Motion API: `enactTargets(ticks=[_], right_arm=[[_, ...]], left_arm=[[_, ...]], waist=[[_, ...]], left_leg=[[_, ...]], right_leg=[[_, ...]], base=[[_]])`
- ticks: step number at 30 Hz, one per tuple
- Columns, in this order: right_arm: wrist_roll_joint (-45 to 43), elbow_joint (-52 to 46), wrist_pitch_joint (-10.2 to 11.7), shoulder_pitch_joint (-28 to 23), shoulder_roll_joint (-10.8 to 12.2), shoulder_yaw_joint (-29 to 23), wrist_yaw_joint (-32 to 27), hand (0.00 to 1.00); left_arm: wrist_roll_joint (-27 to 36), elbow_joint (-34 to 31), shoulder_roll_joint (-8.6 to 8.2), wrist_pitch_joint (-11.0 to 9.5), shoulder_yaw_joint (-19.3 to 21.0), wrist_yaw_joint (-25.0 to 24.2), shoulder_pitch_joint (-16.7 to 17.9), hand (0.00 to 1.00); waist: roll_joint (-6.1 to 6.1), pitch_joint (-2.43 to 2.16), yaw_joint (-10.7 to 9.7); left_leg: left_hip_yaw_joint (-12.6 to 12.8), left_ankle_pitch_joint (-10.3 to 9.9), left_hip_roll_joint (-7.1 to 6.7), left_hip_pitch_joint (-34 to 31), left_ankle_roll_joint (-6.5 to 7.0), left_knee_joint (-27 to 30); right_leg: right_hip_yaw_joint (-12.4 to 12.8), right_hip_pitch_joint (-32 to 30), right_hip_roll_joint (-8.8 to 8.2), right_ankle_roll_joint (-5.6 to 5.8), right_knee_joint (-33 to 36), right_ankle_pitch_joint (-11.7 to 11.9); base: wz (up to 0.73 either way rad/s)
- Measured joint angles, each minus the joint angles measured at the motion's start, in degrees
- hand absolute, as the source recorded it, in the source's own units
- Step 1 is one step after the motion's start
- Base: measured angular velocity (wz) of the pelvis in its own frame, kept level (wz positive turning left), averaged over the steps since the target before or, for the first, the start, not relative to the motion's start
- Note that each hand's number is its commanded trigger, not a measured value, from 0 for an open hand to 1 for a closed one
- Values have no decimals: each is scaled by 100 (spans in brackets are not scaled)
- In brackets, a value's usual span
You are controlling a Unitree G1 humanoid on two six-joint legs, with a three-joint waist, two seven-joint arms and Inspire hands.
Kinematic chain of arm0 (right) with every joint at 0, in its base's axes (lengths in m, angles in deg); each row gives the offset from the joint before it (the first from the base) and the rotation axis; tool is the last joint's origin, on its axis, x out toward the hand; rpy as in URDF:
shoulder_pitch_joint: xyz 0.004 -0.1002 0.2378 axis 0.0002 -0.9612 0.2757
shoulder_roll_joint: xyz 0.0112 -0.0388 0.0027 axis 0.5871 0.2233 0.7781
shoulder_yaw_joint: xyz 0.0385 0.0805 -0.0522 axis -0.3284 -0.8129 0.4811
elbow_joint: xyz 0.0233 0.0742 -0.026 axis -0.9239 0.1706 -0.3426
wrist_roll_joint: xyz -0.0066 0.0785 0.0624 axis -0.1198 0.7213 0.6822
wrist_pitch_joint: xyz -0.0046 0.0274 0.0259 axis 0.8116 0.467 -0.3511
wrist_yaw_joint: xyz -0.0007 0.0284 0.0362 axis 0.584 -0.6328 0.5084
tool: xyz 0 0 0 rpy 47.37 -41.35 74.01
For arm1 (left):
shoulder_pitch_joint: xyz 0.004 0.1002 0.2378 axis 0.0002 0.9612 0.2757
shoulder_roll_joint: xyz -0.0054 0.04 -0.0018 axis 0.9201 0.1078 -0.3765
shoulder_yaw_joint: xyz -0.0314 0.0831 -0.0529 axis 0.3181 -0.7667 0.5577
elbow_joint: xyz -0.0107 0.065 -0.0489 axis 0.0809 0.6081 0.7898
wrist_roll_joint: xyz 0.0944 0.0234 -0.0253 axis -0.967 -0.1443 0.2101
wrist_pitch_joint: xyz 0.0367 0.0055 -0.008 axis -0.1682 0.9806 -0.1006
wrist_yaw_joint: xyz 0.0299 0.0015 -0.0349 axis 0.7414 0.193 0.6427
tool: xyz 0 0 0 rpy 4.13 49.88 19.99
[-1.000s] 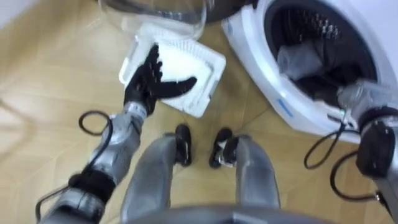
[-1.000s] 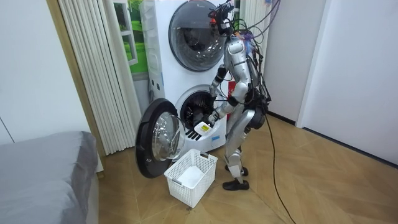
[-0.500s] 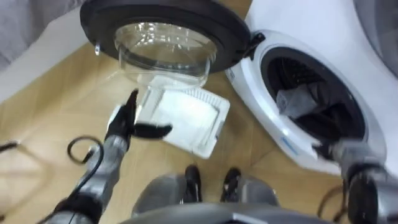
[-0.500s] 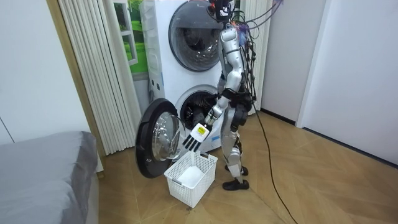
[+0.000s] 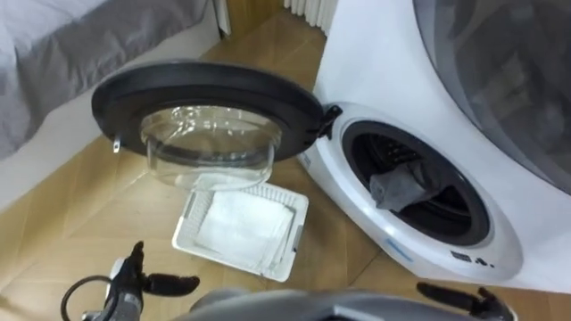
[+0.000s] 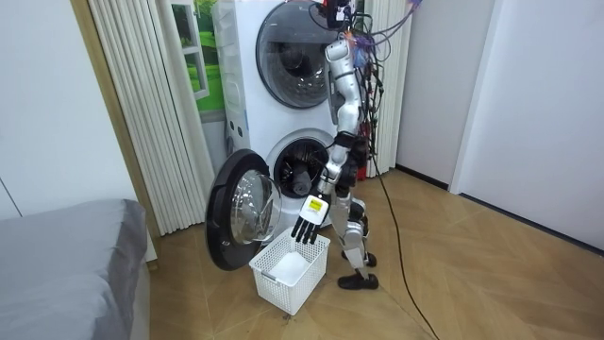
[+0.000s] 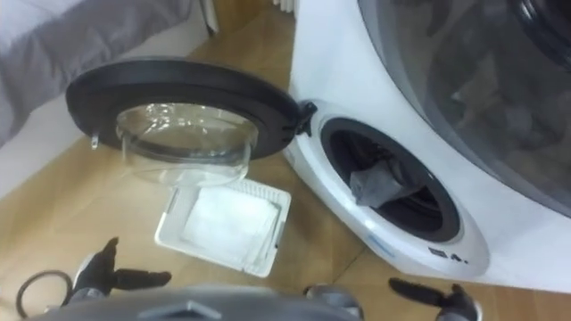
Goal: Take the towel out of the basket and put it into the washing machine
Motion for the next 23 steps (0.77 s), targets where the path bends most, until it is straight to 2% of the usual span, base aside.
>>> enactTargets(ticks=[1, 2, 7, 9, 10, 12, 16, 19, 23], right_arm=[[-30, 7, -6, -17, 45, 0, 59, 0], [-67, 8, -28, -14, 88, 0, 125, 0], [-434, 31, -122, 8, 163, -3, 334, 0], [-481, 58, -121, 11, 207, -15, 357, 0], [-522, 79, -128, 11, 239, -23, 376, 0], [-558, 100, -137, 24, 291, -10, 474, 0], [-581, 128, -257, 60, 337, -18, 566, 0], [-593, 129, -321, 49, 344, -18, 595, 0], [-692, 129, -345, 45, 348, -111, 743, 0]], left_arm=[[1, 74, -3, 17, 70, 6, 14, 0], [1, 121, -3, 61, 125, 12, 27, 0], [-6, 321, -47, 237, 135, 34, 42, 0], [-29, 387, -90, 245, 171, 34, 35, 0], [-154, 417, -165, 282, 333, 41, 32, 0], [-210, 434, -242, 395, 366, 52, 34, 0], [-211, 479, -322, 546, 381, 67, 9, 0], [-216, 537, -423, 645, 572, 55, 7, 0], [-216, 596, -430, 719, 600, 21, 24, 0]], waist=[[2, -7, -12], [4, 8, -16], [18, 8, -34], [16, 9, -32], [20, 11, -32], [68, 44, -35], [65, 40, -33], [53, 29, -32], [37, 18, -32]], left_leg=[[0, -3, -4, 54, -5, -4], [-1, -6, -3, 111, -12, -7], [-47, -19, -3, 235, -35, -36], [-75, -26, -3, 237, -46, -37], [-93, -30, -3, 251, -52, -37], [-187, -66, 1, 324, -90, -106], [-189, -69, 14, 378, -86, -139], [-189, -70, 19, 416, -90, -138], [-186, -68, 24, 428, -94, -118]], right_leg=[[5, 49, 2, 0, -55, 0], [21, 108, 9, 0, -65, 0], [30, 223, 16, 1, -61, -1], [31, 235, 27, 3, -61, 0], [33, 280, 57, 15, -60, 7], [24, 325, 84, 23, -55, 12], [39, 382, 100, 19, -47, 35], [73, 402, 116, 16, -43, 36], [79, 401, 123, 16, -53, 36]], base=[[0], [0], [1], [8], [9], [6], [0], [-1], [0]])
